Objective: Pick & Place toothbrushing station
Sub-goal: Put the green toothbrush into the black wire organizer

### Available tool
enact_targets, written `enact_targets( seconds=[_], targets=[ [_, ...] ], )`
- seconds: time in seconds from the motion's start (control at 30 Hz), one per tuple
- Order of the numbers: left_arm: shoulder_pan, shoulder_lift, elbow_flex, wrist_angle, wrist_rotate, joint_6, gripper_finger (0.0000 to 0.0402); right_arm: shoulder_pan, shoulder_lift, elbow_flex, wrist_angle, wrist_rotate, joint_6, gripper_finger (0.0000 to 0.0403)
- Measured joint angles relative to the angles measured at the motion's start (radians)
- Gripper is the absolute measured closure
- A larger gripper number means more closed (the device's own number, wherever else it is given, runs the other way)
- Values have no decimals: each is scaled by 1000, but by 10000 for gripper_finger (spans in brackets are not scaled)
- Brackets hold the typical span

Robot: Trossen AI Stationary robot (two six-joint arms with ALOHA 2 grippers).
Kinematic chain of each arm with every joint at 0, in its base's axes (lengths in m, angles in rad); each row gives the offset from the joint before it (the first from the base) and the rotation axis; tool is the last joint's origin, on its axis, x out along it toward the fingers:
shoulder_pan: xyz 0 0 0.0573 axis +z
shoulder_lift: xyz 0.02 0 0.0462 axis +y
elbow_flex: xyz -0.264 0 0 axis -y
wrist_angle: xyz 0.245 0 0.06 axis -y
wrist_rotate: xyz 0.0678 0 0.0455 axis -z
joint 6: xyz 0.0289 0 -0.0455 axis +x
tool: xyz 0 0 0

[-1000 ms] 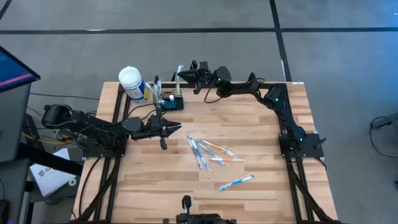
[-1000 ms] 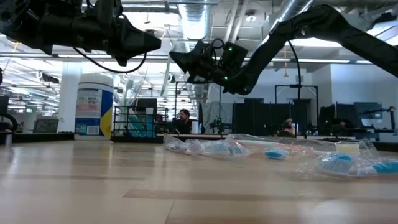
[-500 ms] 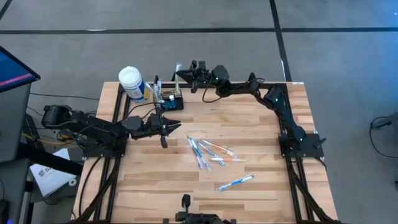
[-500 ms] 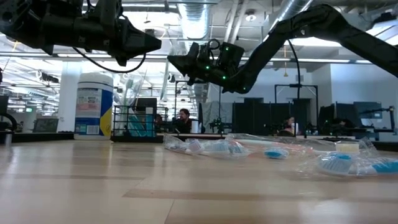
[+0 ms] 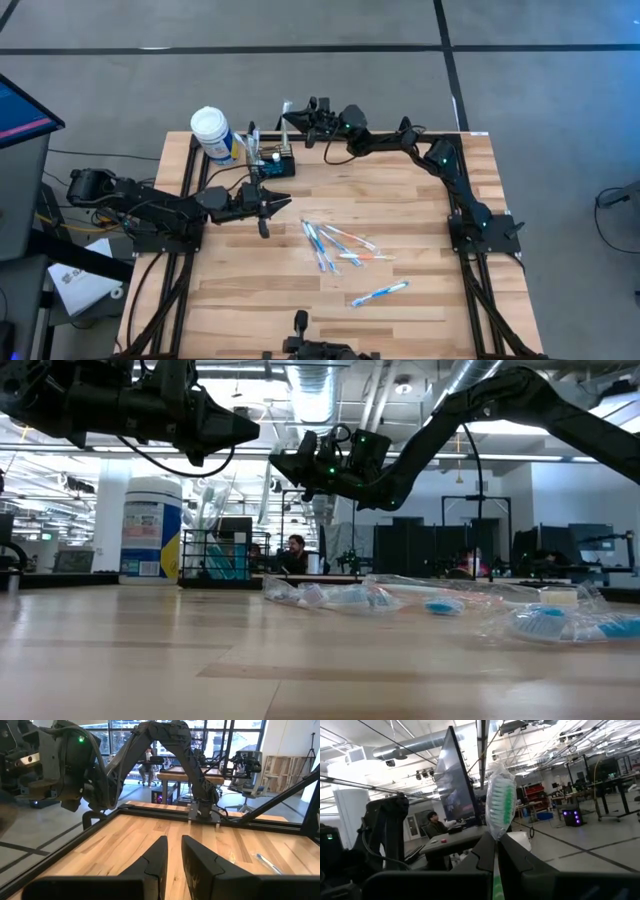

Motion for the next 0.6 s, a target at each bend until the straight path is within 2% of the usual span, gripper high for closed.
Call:
enact_targets(
  seconds=[0.6],
  targets=[
    [0, 0, 0, 1, -5, 0, 353, 9, 0, -1, -43, 65, -2, 399]
  ],
)
